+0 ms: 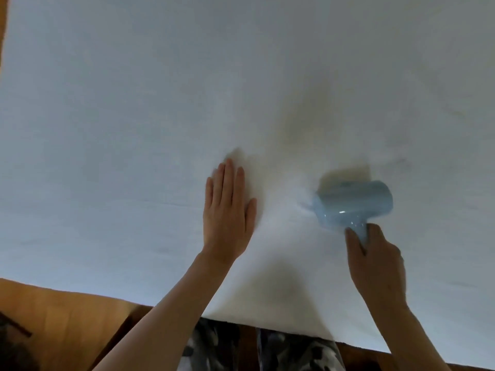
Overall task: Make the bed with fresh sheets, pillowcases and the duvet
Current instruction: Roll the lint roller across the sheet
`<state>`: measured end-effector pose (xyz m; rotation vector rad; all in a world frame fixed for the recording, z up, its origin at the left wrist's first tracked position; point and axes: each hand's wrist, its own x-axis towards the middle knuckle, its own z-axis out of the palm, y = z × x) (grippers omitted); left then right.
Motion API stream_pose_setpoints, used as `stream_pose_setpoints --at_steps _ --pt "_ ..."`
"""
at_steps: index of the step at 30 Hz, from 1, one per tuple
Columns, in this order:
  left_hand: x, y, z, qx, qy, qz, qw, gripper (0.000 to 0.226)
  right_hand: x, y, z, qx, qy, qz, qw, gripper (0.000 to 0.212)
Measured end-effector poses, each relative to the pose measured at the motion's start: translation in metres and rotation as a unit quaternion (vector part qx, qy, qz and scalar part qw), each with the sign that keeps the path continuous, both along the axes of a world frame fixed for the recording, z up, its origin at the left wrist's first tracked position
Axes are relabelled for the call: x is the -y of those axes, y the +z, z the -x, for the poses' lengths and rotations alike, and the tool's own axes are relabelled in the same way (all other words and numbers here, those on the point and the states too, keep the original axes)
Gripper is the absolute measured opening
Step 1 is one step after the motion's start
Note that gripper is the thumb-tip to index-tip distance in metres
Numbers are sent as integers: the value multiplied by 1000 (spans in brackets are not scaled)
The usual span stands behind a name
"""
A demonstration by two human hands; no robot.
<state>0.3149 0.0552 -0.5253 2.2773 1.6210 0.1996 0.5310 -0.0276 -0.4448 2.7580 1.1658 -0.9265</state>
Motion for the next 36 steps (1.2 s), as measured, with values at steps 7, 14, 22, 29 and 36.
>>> stream_pose_setpoints --at_steps 7,14,22,29,36 --pt "3 -1 129 -58 180 -23 982 58 24 22 49 -39 115 103 987 11" --pt "-1 -9 179 -90 234 -6 968 63 -99 -13 141 -8 358 12 934 22" --pt "-2 -15 180 -82 241 -4 967 63 -246 -24 257 9 415 -65 907 27" --pt "-1 -15 183 -80 243 -11 967 63 -234 -21 248 -5 407 -82 910 30" --pt "-1 -14 181 -93 235 -11 968 64 -128 -10 159 -13 372 -3 928 35"
